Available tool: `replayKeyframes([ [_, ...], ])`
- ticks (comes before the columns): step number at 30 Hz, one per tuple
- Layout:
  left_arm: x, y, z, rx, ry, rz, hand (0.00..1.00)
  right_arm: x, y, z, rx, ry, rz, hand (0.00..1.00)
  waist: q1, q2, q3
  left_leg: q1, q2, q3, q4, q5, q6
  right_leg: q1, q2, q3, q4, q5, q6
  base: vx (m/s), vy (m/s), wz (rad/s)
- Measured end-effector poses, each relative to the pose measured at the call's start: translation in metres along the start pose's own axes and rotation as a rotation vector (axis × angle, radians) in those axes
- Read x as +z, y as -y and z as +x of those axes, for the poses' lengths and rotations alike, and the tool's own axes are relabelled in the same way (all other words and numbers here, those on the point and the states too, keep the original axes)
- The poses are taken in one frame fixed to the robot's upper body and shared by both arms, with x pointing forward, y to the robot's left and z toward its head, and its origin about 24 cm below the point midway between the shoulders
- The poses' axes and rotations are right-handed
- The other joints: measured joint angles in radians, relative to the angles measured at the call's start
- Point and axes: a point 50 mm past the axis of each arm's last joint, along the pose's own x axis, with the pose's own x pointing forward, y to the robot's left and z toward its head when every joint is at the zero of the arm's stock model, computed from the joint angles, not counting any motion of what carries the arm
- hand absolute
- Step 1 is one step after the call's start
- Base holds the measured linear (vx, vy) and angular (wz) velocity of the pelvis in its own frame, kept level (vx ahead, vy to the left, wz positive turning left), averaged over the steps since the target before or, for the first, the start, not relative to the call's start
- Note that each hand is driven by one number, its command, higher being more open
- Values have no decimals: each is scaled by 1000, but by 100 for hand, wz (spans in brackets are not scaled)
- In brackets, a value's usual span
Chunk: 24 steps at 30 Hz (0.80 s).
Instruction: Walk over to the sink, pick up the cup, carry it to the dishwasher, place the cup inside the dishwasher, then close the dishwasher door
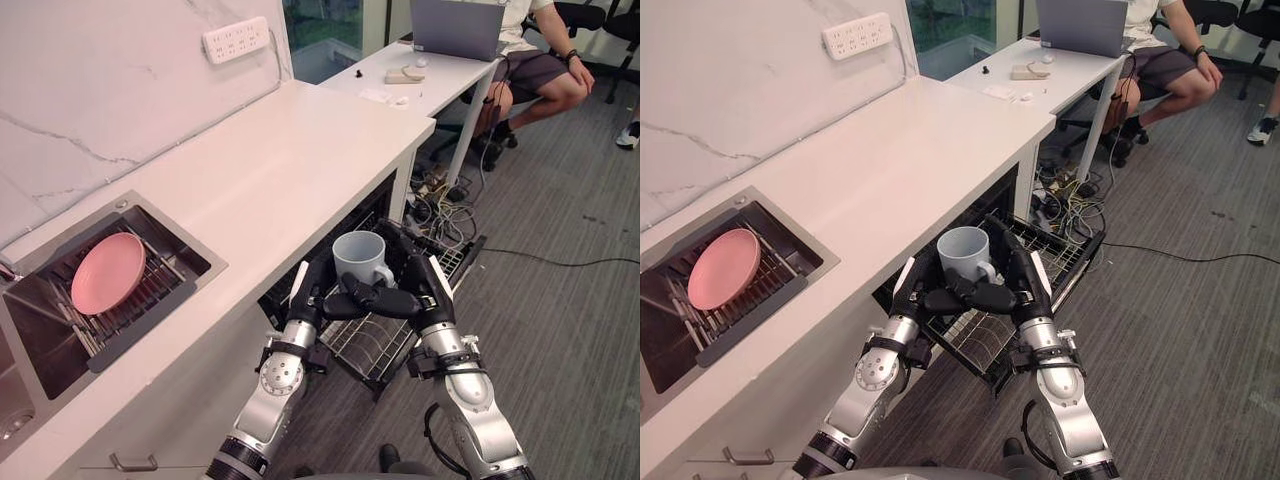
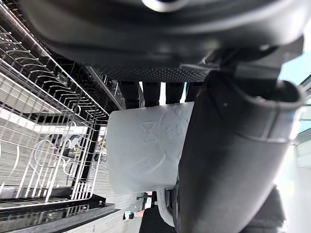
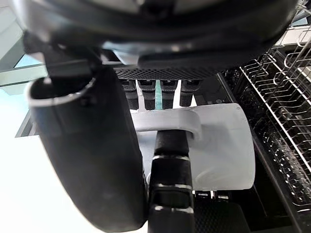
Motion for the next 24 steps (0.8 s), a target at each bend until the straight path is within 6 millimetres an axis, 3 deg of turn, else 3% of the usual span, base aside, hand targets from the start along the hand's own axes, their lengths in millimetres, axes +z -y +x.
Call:
replayKeyframes([
  [12, -1, 0, 1, -30, -23, 24, 30, -10, 10, 3, -4, -41, 108, 30, 4, -29, -8, -6, 3, -13, 1, 8, -2, 2, -3, -11, 0, 3, -4, -8, 1, 3],
  [13, -1, 0, 1, -30, -21, 29, 90, -10, 10, 3, -5, -40, 113, 30, 4, -30, -8, -7, 3, -13, 1, 8, -2, 2, -3, -11, -1, 3, -4, 0, 0, 0],
  [24, 28, 9, 4, -60, 108, 37, 90, 12, 17, 6, -61, 79, 87, 30, 4, -42, -9, -6, 3, -14, 1, 8, -2, 3, 2, -11, -1, 3, -4, 0, 0, 0],
])
